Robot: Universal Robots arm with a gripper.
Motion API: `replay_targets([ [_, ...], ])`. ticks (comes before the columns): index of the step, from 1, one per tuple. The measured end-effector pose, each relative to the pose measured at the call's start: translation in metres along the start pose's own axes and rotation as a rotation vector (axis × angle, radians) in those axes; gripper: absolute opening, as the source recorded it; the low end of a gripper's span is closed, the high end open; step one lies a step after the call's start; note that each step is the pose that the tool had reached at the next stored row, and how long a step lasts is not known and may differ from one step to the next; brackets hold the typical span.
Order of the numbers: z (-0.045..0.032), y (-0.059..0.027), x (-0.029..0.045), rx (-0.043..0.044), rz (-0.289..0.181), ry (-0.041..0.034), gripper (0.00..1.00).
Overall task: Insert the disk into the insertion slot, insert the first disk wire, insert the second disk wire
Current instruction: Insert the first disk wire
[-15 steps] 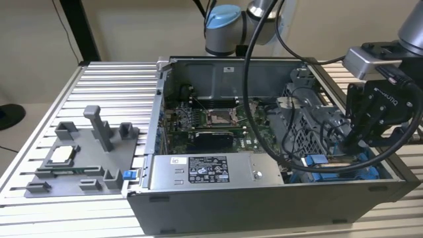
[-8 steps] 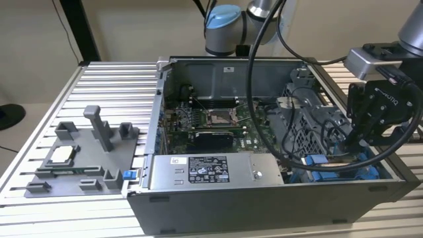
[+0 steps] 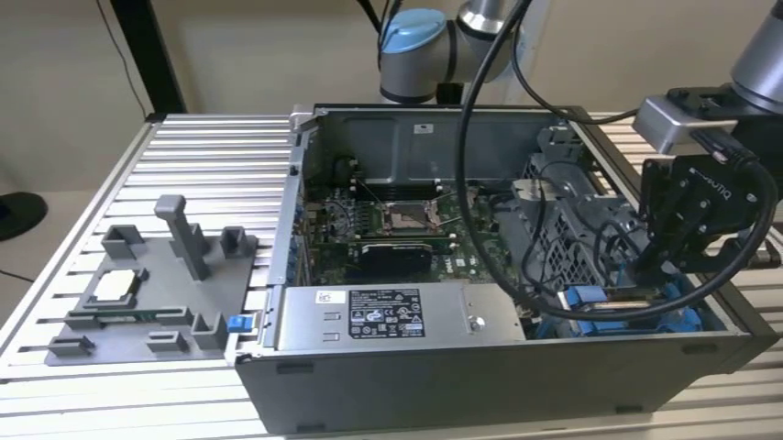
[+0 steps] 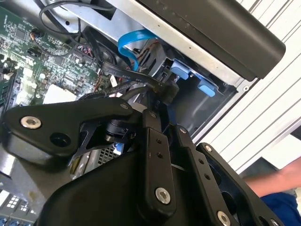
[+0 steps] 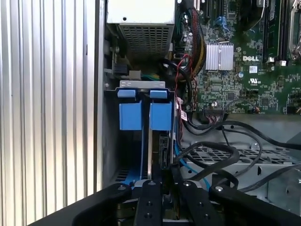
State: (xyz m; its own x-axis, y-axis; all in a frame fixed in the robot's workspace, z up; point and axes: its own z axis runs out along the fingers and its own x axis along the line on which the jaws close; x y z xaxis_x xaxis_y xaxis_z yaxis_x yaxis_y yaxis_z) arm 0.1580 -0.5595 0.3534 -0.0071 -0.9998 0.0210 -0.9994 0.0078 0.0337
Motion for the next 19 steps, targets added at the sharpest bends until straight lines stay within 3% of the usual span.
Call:
replay_targets([
  [19,0.0054,-0.0003,-0.0003,0.0006,0.0,-0.0001,0.0],
])
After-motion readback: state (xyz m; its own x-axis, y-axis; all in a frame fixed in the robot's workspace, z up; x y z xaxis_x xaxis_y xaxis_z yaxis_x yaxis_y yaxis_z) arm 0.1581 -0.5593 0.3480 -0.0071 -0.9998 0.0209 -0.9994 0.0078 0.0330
